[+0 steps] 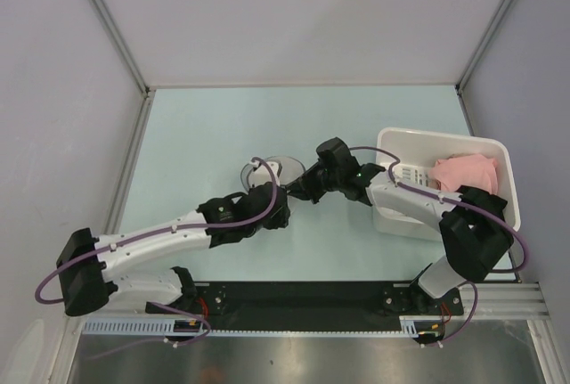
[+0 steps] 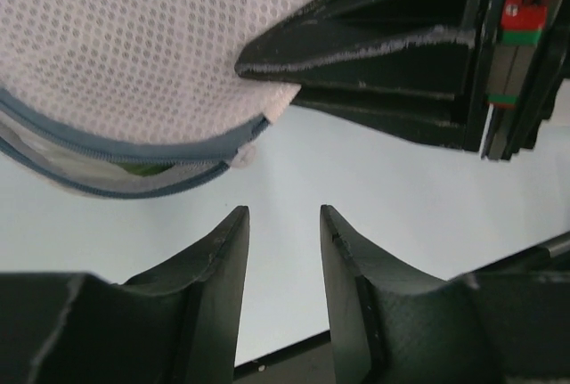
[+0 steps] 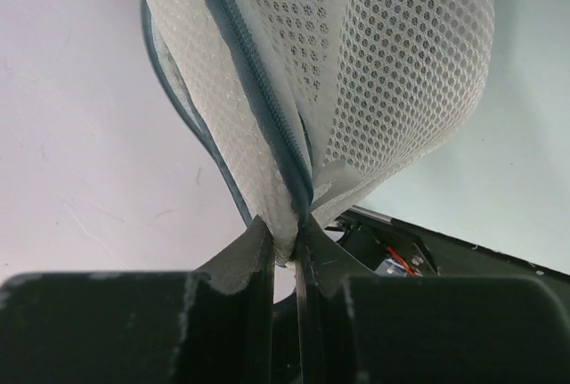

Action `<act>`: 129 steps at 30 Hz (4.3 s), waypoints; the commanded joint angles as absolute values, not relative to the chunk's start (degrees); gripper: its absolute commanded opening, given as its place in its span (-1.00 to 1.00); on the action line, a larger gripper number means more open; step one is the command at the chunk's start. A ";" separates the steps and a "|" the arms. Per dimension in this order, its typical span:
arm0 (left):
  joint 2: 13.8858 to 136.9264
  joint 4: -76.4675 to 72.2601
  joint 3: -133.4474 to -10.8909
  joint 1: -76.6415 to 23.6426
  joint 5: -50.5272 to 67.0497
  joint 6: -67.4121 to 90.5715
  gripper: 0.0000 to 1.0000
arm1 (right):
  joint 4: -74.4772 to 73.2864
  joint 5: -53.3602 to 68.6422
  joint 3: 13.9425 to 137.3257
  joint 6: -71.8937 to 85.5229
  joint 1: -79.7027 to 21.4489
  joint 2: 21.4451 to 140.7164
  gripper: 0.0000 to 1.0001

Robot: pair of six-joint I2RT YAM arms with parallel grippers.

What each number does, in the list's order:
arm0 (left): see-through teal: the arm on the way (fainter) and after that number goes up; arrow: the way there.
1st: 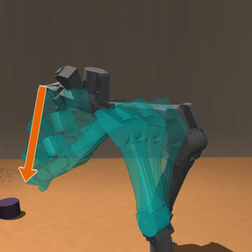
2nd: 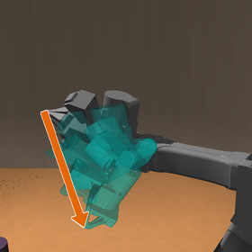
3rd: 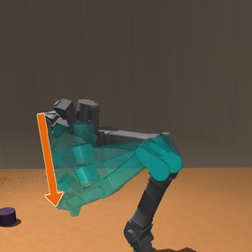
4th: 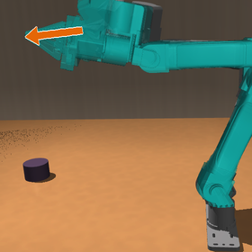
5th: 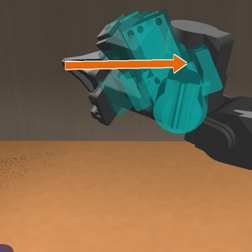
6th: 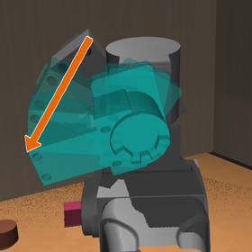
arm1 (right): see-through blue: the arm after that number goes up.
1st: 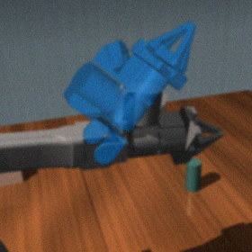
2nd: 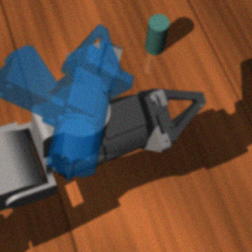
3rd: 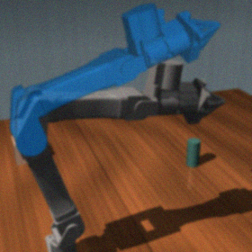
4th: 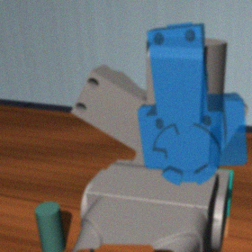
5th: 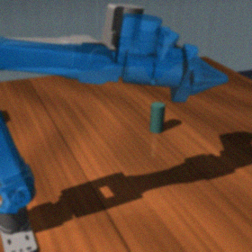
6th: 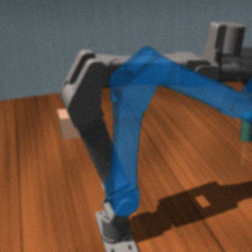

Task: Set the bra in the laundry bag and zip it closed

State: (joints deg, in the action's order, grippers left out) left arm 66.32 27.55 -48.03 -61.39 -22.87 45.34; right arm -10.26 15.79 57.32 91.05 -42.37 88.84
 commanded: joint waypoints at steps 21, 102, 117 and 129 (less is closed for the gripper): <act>78.57 36.04 -60.12 -58.10 -37.88 45.53 -1.00 | -16.52 11.52 59.68 94.13 -44.91 84.55 -1.00; 71.80 9.12 -43.59 -42.37 15.65 41.40 -1.00 | -23.55 19.42 61.70 66.21 -32.97 84.28 -0.90; 64.52 25.40 -40.08 -32.34 4.57 31.91 -1.00 | -25.40 19.33 74.87 40.00 -26.10 93.86 -1.00; 66.52 7.57 -47.72 -35.15 28.74 40.66 -0.01 | -29.00 23.39 75.15 56.30 -27.07 92.47 -1.00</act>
State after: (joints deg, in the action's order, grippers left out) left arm 65.56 16.62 -42.04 -33.41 20.88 34.72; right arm -27.51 22.65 77.19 47.37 -26.22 96.84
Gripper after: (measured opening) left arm 0.397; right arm 0.024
